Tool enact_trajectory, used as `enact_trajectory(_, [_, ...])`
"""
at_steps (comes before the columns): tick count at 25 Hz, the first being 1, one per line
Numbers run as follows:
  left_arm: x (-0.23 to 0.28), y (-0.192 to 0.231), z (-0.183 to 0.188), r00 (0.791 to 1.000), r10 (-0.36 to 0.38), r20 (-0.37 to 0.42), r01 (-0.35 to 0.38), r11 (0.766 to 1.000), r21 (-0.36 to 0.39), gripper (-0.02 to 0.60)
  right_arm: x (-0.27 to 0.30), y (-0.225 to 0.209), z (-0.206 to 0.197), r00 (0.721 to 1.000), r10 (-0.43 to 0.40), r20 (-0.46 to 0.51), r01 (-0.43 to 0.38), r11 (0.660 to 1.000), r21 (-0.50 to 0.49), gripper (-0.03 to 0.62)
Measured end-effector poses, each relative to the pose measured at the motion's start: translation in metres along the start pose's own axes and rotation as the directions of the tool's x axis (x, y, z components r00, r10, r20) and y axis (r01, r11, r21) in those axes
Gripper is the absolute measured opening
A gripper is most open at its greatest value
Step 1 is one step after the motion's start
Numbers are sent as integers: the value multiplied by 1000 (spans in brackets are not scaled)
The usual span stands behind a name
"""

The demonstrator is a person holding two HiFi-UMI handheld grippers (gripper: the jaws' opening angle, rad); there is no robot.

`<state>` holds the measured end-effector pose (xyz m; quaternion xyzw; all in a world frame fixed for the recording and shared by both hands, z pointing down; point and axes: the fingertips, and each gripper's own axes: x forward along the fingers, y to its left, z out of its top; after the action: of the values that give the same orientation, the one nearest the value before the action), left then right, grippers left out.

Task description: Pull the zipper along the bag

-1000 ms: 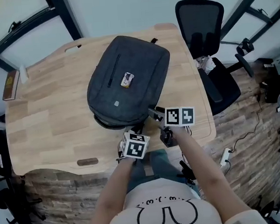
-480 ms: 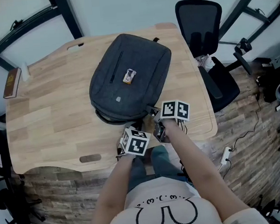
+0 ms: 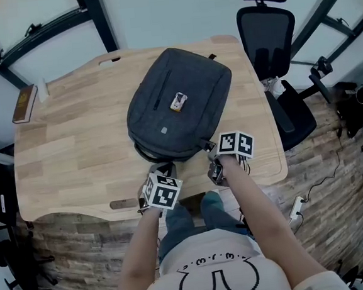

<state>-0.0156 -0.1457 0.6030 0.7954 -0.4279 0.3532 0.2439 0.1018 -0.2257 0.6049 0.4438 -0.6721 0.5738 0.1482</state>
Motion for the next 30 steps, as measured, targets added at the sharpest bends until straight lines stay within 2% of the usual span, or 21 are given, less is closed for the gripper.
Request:
enact_trajectory(6, [-10,40,-7,999,43,-22,-42,998,53,17,-2,-2,2,1000,-7,2,8,1000,-3,147])
enact_trajectory(10, [-15,77,-14,997,70,-34,-69,997,28,17,-3,-6,4,1000,-17,-3,17,1000,7,144])
enact_trajectory(13, [-16,101,-16,994,94,-51,-92,995,43,17,-4,-7,2,1000,-26,-17,26,999,18,141])
enact_trajectory(15, [-15,120,-15,992,117,-44,-117,993,1,17,-4,-7,3,999,-25,-21,25,1000,10,140])
enact_trajectory(18, [-12,141,-11,990,141,-18,-142,976,-166,17,-2,-4,4,1000,-19,-18,19,1000,-5,140])
enact_trajectory(20, [-12,144,-9,989,146,-17,-146,971,-190,17,0,-2,5,999,-29,-21,29,999,-13,140])
enact_trajectory(23, [-13,133,-4,996,93,-16,-94,984,-151,17,-1,-8,10,999,-46,-29,45,998,-48,149])
enact_trajectory(25, [-13,120,1,999,43,12,-41,986,-160,15,-6,-12,17,998,-64,-25,61,991,-117,174])
enact_trajectory(28, [-9,94,4,999,-9,49,18,984,-179,17,-23,-17,31,993,-115,7,113,959,-261,255])
enact_trajectory(30, [-4,69,6,997,-57,60,66,984,-167,15,-40,-17,41,989,-139,47,147,931,-333,265])
